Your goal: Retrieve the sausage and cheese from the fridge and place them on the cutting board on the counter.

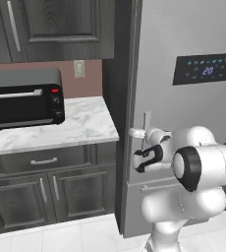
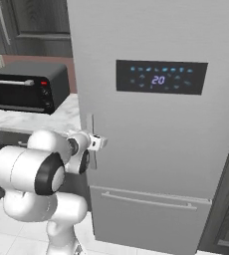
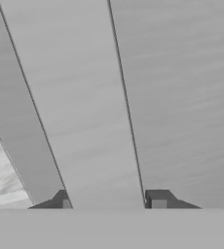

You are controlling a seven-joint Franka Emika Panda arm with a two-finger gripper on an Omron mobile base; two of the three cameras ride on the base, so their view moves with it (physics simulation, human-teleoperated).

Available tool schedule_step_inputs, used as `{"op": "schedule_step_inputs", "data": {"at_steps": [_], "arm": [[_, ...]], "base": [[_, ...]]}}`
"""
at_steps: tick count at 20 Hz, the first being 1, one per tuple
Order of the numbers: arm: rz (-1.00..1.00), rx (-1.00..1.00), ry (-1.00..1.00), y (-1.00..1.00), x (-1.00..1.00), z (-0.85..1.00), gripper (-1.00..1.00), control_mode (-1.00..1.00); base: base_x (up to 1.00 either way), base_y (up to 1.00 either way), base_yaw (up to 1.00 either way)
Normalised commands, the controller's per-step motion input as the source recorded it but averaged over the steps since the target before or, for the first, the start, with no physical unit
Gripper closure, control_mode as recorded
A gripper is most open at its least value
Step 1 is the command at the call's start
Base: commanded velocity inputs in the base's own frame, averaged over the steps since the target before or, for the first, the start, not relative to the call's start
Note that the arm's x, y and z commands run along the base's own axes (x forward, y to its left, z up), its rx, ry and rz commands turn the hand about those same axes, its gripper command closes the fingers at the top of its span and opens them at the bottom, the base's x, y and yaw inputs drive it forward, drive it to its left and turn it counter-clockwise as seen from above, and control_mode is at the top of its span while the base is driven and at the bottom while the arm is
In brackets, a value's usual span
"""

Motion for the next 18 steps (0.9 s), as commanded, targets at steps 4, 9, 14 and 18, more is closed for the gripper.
{"op": "schedule_step_inputs", "data": {"at_steps": [4,9,14,18], "arm": [[0.03,0.0,0.16,-0.01,-0.67,0.14,1.0,-1.0],[0.05,0.0,0.15,-0.08,-0.76,0.07,1.0,-1.0],[0.01,0.0,0.04,-0.12,-0.98,0.0,1.0,-1.0],[0.0,0.0,-0.03,-0.12,-0.97,-0.01,1.0,-1.0]], "base": [[0.0,0.0,0.0],[0.0,0.0,0.0],[0.0,0.0,0.0],[0.0,0.0,0.0]]}}
